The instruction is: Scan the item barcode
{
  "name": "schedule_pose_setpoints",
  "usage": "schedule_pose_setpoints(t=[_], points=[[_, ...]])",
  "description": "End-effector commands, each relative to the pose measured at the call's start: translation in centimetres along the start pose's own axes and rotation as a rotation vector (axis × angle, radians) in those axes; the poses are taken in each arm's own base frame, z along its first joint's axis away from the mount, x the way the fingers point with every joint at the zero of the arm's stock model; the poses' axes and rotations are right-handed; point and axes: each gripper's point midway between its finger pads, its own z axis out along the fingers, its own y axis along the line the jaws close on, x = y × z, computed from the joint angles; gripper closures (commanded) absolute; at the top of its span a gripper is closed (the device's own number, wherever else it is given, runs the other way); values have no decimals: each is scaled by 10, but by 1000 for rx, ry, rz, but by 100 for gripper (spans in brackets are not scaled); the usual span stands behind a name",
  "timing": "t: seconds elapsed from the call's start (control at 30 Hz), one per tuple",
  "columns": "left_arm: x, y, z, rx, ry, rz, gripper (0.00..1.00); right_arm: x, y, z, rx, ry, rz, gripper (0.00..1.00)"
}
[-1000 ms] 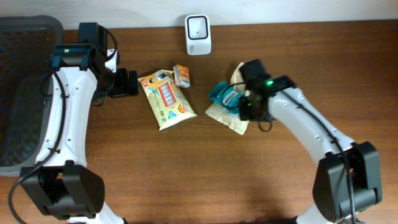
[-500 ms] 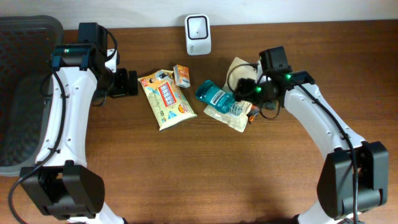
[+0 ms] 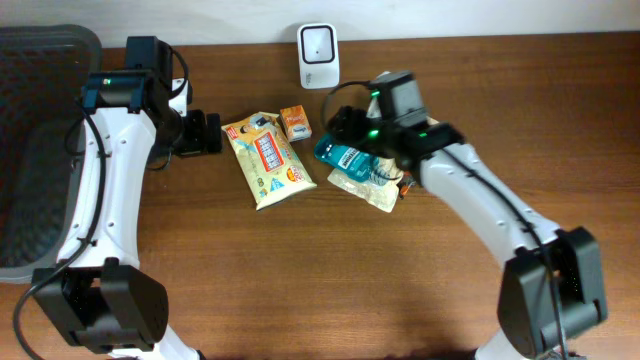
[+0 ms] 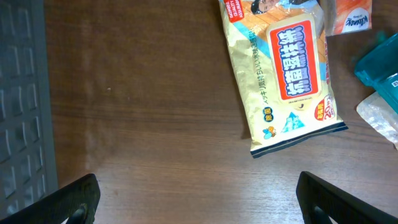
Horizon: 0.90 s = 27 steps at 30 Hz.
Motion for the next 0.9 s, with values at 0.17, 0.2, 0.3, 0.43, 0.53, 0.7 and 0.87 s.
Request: schedule_pose_setpoints(t=[0.17, 0.2, 0.3, 0.43, 0.53, 0.7, 0.87], points=[[0, 1, -6, -2, -16, 2, 1, -14, -19, 63, 195, -251, 16, 41], [0, 1, -6, -2, -16, 2, 1, -14, -20, 67, 193, -253, 17, 41], [0, 1, -6, -2, -16, 2, 1, -11, -34, 82, 234, -258, -9, 41], [0, 1, -6, -2, -16, 2, 1, 3, -48, 89, 288, -201, -66, 41], [0, 1, -6, -2, -16, 2, 1, 18, -54, 90, 300, -128, -70, 40], [0, 1, -6, -2, -16, 2, 1, 42, -50, 79, 300, 42, -124, 33], [0, 1, -6, -2, -16, 2, 1, 47, -50, 47, 391, 186, -218, 33]])
